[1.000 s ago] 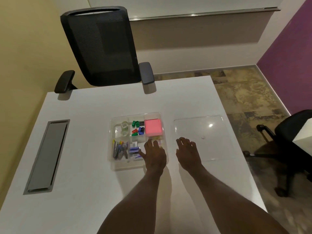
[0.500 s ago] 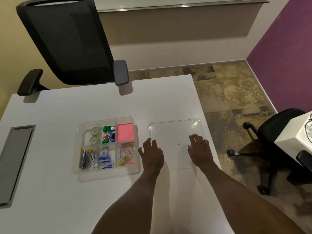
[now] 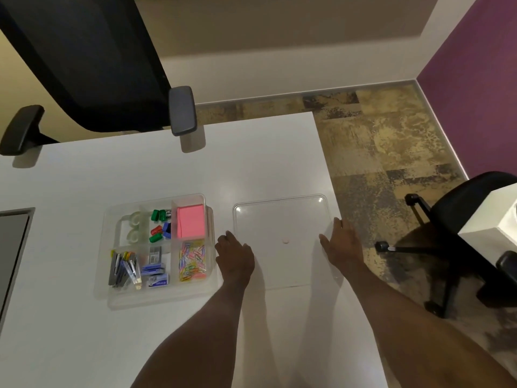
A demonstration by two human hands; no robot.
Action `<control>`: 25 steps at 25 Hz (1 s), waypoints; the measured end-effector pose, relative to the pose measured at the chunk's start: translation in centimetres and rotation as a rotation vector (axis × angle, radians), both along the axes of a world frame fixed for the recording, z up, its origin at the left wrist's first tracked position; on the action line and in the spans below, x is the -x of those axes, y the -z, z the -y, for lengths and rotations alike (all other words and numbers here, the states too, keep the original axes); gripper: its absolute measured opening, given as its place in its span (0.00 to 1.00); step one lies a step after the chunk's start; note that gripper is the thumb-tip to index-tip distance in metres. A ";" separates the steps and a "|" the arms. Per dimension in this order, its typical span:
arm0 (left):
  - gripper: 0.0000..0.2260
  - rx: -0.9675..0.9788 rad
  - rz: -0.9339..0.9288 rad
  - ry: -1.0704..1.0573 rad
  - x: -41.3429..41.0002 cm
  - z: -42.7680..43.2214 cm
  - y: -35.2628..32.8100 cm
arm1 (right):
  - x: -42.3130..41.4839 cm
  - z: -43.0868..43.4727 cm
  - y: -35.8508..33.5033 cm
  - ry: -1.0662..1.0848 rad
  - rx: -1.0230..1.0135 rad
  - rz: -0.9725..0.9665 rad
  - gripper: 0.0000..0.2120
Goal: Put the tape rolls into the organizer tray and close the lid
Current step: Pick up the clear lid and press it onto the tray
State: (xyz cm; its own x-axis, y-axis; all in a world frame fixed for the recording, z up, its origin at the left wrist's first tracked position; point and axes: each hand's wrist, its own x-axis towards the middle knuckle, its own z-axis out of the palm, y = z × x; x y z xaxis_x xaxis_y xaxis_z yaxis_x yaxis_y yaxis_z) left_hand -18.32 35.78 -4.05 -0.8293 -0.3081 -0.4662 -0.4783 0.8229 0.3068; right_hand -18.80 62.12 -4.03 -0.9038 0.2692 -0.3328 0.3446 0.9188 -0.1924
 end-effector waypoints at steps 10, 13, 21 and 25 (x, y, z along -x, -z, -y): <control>0.18 -0.141 0.000 -0.201 0.9 -1.0 0.1 | 0.0 1.5 0.3 0.225 0.194 -0.072 0.18; 0.21 -0.182 -0.082 -0.266 0.7 -0.8 -0.4 | 0.1 1.6 -0.6 0.264 0.209 -0.130 0.18; 0.17 -0.219 -0.507 -0.276 0.7 2.2 -4.6 | 0.8 4.7 -5.7 0.377 0.289 -0.510 0.15; 0.15 -0.291 -0.619 -0.343 1.1 7.1 -7.7 | 0.8 8.3 -8.1 0.302 0.315 -0.626 0.16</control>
State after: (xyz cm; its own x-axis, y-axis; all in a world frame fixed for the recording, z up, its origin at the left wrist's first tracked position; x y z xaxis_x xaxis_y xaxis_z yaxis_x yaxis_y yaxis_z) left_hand -19.43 28.73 3.68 -0.8458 -0.5312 -0.0492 -0.3626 0.5048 0.7834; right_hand -19.56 53.84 4.10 -0.8512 0.5120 0.1159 0.3125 0.6716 -0.6718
